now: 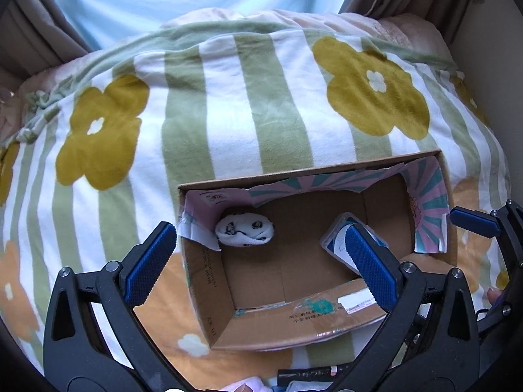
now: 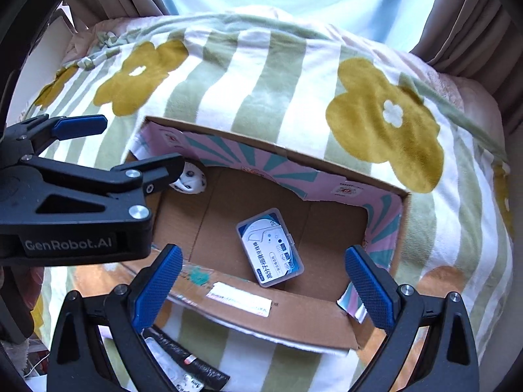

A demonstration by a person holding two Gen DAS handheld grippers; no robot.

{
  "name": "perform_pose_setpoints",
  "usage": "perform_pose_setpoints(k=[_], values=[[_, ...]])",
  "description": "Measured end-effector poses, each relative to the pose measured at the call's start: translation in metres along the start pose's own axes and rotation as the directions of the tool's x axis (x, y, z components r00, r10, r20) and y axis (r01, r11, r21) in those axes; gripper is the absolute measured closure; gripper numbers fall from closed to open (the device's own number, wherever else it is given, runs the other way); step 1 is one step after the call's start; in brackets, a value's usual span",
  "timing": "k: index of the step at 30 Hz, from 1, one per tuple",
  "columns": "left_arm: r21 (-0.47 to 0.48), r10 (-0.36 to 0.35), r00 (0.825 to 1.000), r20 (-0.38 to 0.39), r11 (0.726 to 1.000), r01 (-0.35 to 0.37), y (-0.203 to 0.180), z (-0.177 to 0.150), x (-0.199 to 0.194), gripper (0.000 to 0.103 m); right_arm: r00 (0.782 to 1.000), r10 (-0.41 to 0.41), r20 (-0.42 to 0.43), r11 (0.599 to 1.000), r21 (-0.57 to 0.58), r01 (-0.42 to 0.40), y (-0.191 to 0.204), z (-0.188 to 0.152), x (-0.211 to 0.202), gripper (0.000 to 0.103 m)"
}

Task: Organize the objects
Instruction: 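Lower both held items into the cardboard box and open both tools, then withdraw both tools from the box back toward the remaining items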

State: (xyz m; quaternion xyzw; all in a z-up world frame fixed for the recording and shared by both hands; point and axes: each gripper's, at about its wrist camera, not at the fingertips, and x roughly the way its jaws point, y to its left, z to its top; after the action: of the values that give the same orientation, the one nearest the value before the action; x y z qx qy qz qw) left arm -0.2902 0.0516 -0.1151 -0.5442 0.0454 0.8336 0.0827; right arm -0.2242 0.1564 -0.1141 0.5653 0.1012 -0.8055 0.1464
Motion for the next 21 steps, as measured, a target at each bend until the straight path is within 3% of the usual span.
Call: perform_pose_setpoints(k=[12, 21], values=[[-0.058, 0.011, 0.995, 0.102, 0.998, -0.005, 0.018, -0.033, -0.113, 0.001, 0.995, 0.007, 0.102, 1.000, -0.010, -0.006, 0.041, -0.018, -0.095, 0.004], [-0.106, 0.030, 0.985, 0.172, 0.994, -0.012, 0.030, -0.091, -0.187, 0.000, 0.988, 0.012, 0.155, 0.999, 0.030, -0.017, 0.056, -0.059, -0.149, 0.004]])
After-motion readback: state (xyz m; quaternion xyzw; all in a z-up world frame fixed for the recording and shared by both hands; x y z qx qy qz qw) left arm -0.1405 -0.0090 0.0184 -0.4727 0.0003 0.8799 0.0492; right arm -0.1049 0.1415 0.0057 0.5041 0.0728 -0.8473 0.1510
